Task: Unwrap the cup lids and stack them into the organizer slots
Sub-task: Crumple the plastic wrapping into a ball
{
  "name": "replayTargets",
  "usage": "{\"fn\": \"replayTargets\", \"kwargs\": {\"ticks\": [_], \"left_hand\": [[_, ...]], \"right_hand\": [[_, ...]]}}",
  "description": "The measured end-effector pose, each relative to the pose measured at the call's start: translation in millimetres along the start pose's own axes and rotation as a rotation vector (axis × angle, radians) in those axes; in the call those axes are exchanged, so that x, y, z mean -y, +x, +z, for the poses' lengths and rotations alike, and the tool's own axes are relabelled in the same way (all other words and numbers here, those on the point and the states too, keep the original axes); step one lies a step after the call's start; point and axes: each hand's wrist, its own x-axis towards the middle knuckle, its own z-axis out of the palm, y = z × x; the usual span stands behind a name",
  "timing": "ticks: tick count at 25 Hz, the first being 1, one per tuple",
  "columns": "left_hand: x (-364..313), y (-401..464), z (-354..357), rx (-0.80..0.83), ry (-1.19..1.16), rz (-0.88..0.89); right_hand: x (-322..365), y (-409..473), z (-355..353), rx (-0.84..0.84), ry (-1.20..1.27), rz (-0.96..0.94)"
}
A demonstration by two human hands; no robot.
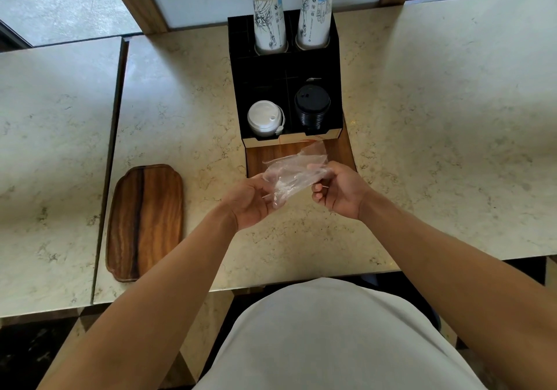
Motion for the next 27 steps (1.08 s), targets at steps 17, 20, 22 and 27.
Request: {"fn": "replayTargets", "kwargs": {"ticks": [17, 20, 22, 27], "left_hand": [[2.1, -4.3, 15.5, -0.113, 0.024, 0.047], [0.9, -11.1, 18.7, 0.024, -0.028, -0.024], [1.0, -13.9, 23.1, 0.042, 0.031, 0.003], [1.6, -3.7, 25.3, -0.070, 0.067, 0.035]], "right_hand": [[-3.0, 2.0, -14.4, 0.126, -0.391, -0.115], [-3.1, 2.0, -10.5, 0.022, -0.365, -0.162], [-1.6, 2.3, -9.2, 0.016, -0.378, -0.185], [3.3, -2.1, -4.6, 0.029, -0.474, -0.211]]}}
